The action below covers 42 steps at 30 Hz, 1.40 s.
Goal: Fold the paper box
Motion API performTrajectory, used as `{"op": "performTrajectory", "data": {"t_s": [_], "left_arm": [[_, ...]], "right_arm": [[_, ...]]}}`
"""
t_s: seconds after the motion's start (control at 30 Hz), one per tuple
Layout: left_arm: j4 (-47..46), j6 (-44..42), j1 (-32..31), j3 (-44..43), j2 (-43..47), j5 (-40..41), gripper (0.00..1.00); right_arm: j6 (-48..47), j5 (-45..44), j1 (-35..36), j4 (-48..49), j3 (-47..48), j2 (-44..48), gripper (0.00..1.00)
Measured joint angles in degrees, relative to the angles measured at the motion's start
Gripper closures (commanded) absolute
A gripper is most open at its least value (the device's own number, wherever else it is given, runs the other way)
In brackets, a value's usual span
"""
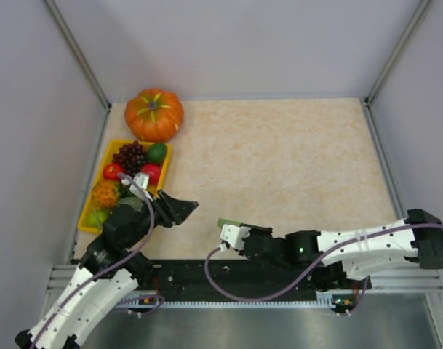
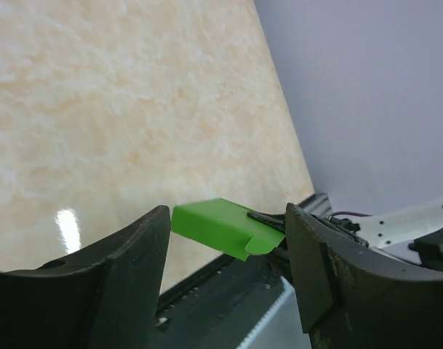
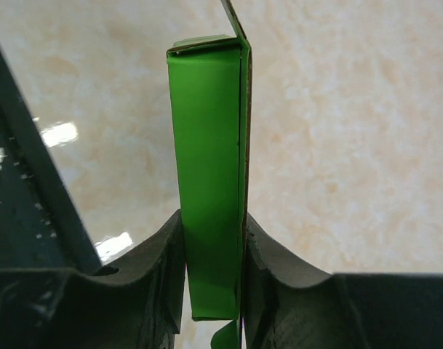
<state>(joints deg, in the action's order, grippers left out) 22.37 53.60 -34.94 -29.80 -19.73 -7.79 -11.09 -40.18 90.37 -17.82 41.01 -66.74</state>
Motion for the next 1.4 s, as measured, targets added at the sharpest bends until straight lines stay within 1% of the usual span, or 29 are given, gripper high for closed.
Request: {"op": "performTrajectory", "data": {"t_s": [0.03, 0.07, 0.17, 0.27, 0.3, 0.33, 0.43, 0.6, 0.7, 0.87, 1.03, 1.2, 1.3, 1.4], "left_arm": [[0.5, -2.8, 0.0, 0.0, 2.1, 0.9, 0.34], [0.9, -5.7, 0.0, 0.1, 3.5, 1.2, 0.35], [1.5, -12.0, 0.0, 0.6, 2.9, 1.1, 0.38], [0.7, -16.3, 0.0, 1.8, -1.3, -0.9, 0.47], [0.3, -16.9, 0.0, 2.2, -2.5, -1.6, 0.54], [-0.4, -17.7, 0.0, 2.6, -4.0, -2.4, 0.56], [-4.7, -19.8, 0.0, 3.9, -7.3, -5.1, 0.58], [-15.6, -22.6, -0.4, 7.4, -11.6, -9.2, 0.57], [-22.2, -23.7, -1.1, 10.1, -13.3, -11.2, 0.54], [-31.7, -24.3, -1.6, 13.4, -18.0, -16.0, 0.54], [-39.2, -24.3, -1.7, 14.0, -24.0, -20.5, 0.55], [-42.3, -25.2, -2.2, 14.0, -27.4, -21.9, 0.55], [-42.3, -26.2, -2.5, 13.6, -28.3, -21.9, 0.6], [-42.3, -27.2, -2.9, 12.4, -29.9, -23.0, 0.62]], "right_arm": [[1.1, 2.1, -1.0, -1.0, 0.0, 0.4, 0.77], [2.4, 6.0, -2.6, -2.2, 0.1, 0.7, 0.77], [5.0, 15.1, -8.3, -5.0, 0.8, 0.6, 0.76], [6.1, 22.0, -13.7, -7.5, 2.8, -1.2, 0.77], [6.3, 24.1, -15.3, -8.5, 3.9, -2.4, 0.77], [6.4, 25.6, -16.5, -8.9, 4.8, -3.5, 0.78], [6.4, 30.4, -19.3, -9.9, 6.1, -5.6, 0.78], [6.2, 37.5, -23.1, -10.9, 6.3, -6.5, 0.8], [6.2, 40.4, -25.5, -10.9, 6.3, -7.1, 0.8], [6.2, 44.9, -28.2, -10.4, 6.3, -8.3, 0.8], [6.2, 47.7, -29.1, -9.4, 6.3, -8.5, 0.81], [6.2, 49.2, -29.4, -9.1, 6.3, -9.3, 0.83], [6.1, 49.5, -29.4, -8.7, 6.3, -9.7, 0.83], [6.1, 49.7, -29.4, -8.5, 6.3, -9.8, 0.83]]}}
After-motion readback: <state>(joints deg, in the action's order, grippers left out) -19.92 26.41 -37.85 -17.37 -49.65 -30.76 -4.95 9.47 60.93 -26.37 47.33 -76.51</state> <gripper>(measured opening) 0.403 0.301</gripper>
